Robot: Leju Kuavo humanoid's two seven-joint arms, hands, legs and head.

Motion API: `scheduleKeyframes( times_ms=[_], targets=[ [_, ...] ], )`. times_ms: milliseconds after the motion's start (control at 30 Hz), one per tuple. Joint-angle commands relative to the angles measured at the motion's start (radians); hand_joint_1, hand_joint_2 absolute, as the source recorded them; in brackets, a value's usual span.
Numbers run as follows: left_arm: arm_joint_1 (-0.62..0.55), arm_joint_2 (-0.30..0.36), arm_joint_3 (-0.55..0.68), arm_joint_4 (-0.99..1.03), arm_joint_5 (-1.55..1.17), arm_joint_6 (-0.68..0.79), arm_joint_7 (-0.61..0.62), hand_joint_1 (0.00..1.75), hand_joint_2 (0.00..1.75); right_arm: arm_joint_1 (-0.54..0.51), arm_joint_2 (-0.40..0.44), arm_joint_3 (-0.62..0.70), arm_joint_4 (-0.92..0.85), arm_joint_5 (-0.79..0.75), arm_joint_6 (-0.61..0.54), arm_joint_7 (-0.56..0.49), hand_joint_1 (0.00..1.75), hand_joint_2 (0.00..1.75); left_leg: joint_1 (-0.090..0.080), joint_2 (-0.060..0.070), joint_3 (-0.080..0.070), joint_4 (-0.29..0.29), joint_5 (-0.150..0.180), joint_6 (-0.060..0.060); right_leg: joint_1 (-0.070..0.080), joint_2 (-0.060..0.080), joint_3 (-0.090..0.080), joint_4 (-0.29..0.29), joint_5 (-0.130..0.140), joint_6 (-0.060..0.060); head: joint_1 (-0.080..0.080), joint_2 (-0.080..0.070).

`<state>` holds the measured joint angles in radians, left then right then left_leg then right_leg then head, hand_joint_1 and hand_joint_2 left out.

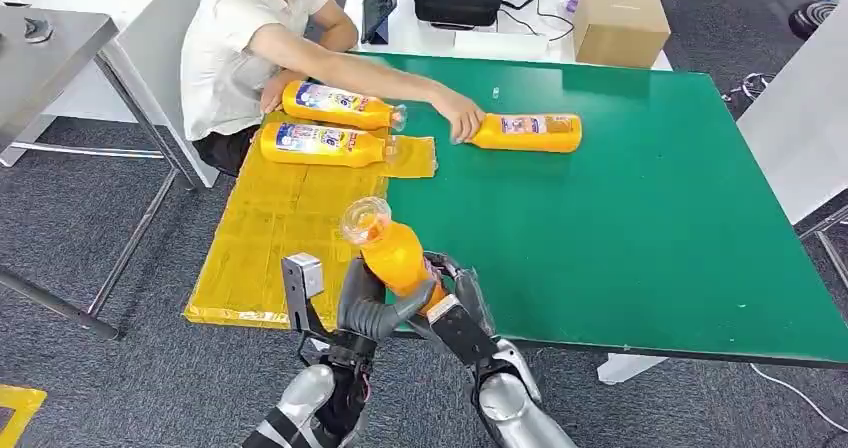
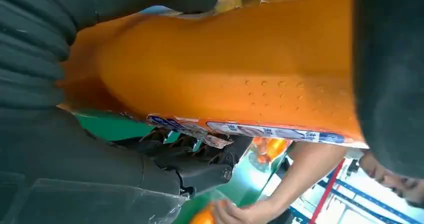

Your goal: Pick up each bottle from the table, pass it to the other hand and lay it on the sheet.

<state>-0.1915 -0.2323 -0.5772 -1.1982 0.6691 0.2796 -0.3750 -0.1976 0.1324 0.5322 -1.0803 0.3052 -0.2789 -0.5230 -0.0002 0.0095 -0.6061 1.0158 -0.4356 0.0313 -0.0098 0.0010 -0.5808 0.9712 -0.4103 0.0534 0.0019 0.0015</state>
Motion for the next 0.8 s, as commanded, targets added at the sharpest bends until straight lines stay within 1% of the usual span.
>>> scheduleKeyframes(
  times_ms=[33, 100, 233, 267, 300, 400, 433, 500, 533, 600, 667, 700, 733, 767, 800],
  targets=[
    [-0.027, 0.011, 0.022, -0.015, 0.013, -0.049, 0.022, 0.0, 1.75, -0.06, 0.006, 0.103, 0.127, 0.036, -0.02, -0.005, 1.75, 1.75, 0.001, 0.0, 0.003, -0.001, -0.001, -0.002, 0.001, 0.0, 0.003, 0.0, -0.001, -0.002, 0.0, 0.0],
    [-0.029, 0.011, 0.025, -0.008, 0.015, -0.054, 0.023, 0.0, 1.75, -0.066, 0.007, 0.11, 0.135, 0.055, -0.044, 0.001, 1.75, 1.75, 0.0, -0.001, 0.004, -0.001, -0.001, -0.002, 0.0, 0.0, 0.003, 0.0, -0.001, -0.002, 0.0, 0.0],
    [-0.036, 0.01, 0.031, 0.001, 0.029, -0.075, 0.03, 0.0, 1.75, -0.078, 0.009, 0.127, 0.153, 0.07, -0.049, -0.004, 1.75, 1.75, 0.001, -0.001, 0.003, 0.0, -0.001, -0.002, 0.001, 0.0, 0.003, 0.0, -0.001, -0.002, 0.0, 0.0],
    [-0.043, 0.011, 0.034, 0.013, 0.036, -0.08, 0.038, 0.02, 1.75, -0.08, 0.008, 0.136, 0.154, 0.083, -0.059, -0.009, 1.75, 1.75, 0.001, -0.001, 0.004, -0.001, -0.001, -0.002, 0.001, 0.0, 0.003, 0.0, -0.002, -0.002, 0.0, 0.0],
    [-0.049, 0.012, 0.031, 0.024, 0.038, -0.08, 0.044, 0.07, 1.75, -0.082, 0.009, 0.138, 0.157, 0.084, -0.06, -0.008, 1.75, 1.75, 0.0, -0.001, 0.005, -0.001, -0.001, -0.003, 0.0, 0.0, 0.004, 0.0, -0.002, -0.003, 0.0, 0.0],
    [-0.052, 0.014, 0.032, 0.033, 0.038, -0.081, 0.045, 0.07, 1.75, -0.082, 0.01, 0.139, 0.158, 0.083, -0.061, -0.008, 1.75, 1.75, 0.0, -0.002, 0.004, -0.001, -0.001, -0.002, 0.0, -0.001, 0.003, 0.0, -0.002, -0.002, 0.0, 0.0],
    [-0.057, 0.014, 0.028, 0.042, 0.035, -0.082, 0.046, 1.75, 1.75, -0.082, 0.01, 0.138, 0.159, 0.081, -0.06, -0.007, 1.75, 1.75, 0.001, -0.001, 0.002, 0.0, 0.0, -0.001, 0.001, -0.001, 0.002, 0.0, -0.001, -0.002, 0.0, 0.0],
    [-0.071, 0.017, 0.015, 0.072, 0.024, -0.088, 0.046, 1.75, 1.75, -0.084, 0.011, 0.141, 0.155, 0.073, -0.058, -0.013, 1.75, 1.75, 0.0, -0.002, 0.004, -0.001, -0.001, -0.002, 0.0, -0.001, 0.004, 0.0, -0.002, -0.002, 0.0, 0.0],
    [-0.074, 0.016, 0.015, 0.087, 0.022, -0.086, 0.048, 1.75, 1.75, -0.088, 0.01, 0.144, 0.154, 0.077, -0.065, -0.014, 1.75, 1.75, 0.0, -0.002, 0.003, -0.001, 0.0, -0.002, 0.0, -0.001, 0.002, -0.001, -0.001, -0.002, 0.0, 0.0],
    [-0.088, -0.001, 0.036, 0.121, 0.008, -0.007, 0.024, 1.75, 1.75, -0.081, 0.011, 0.133, 0.135, 0.061, -0.075, -0.012, 1.75, 1.75, 0.001, -0.002, 0.002, -0.001, 0.0, -0.001, 0.001, -0.001, 0.002, -0.001, -0.001, -0.001, 0.0, 0.0],
    [-0.091, -0.001, 0.049, 0.116, 0.03, -0.014, 0.035, 1.75, 1.75, -0.077, 0.008, 0.131, 0.13, 0.061, -0.083, -0.008, 1.57, 1.75, 0.001, -0.002, 0.001, 0.0, 0.0, -0.001, 0.001, -0.001, 0.001, 0.0, -0.001, -0.001, 0.0, 0.0],
    [-0.091, 0.002, 0.051, 0.11, 0.028, -0.013, 0.027, 1.75, 1.75, -0.075, 0.007, 0.128, 0.129, 0.058, -0.084, -0.006, 1.54, 1.75, 0.0, -0.002, 0.003, -0.001, 0.0, -0.002, 0.0, -0.001, 0.002, 0.0, -0.001, -0.002, 0.0, 0.0],
    [-0.083, 0.01, 0.051, 0.091, 0.024, -0.017, 0.024, 1.75, 1.75, -0.064, -0.001, 0.122, 0.12, 0.052, -0.084, -0.005, 1.4, 1.75, 0.0, -0.002, 0.003, 0.0, -0.001, -0.002, 0.0, -0.002, 0.003, 0.0, -0.002, -0.002, 0.0, 0.0],
    [-0.078, 0.014, 0.052, 0.083, 0.023, -0.018, 0.024, 1.75, 1.75, -0.057, -0.004, 0.118, 0.114, 0.049, -0.085, -0.004, 0.42, 1.75, 0.0, -0.002, 0.002, -0.001, 0.0, -0.002, 0.0, -0.002, 0.002, 0.0, -0.001, -0.002, 0.0, 0.0],
    [-0.072, 0.019, 0.054, 0.077, 0.018, -0.016, 0.023, 1.75, 1.75, -0.047, -0.007, 0.115, 0.105, 0.047, -0.092, -0.006, 0.42, 1.75, 0.0, -0.002, 0.002, -0.001, 0.0, -0.001, 0.0, -0.001, 0.001, 0.0, -0.001, -0.001, 0.0, 0.0]
  ],
)
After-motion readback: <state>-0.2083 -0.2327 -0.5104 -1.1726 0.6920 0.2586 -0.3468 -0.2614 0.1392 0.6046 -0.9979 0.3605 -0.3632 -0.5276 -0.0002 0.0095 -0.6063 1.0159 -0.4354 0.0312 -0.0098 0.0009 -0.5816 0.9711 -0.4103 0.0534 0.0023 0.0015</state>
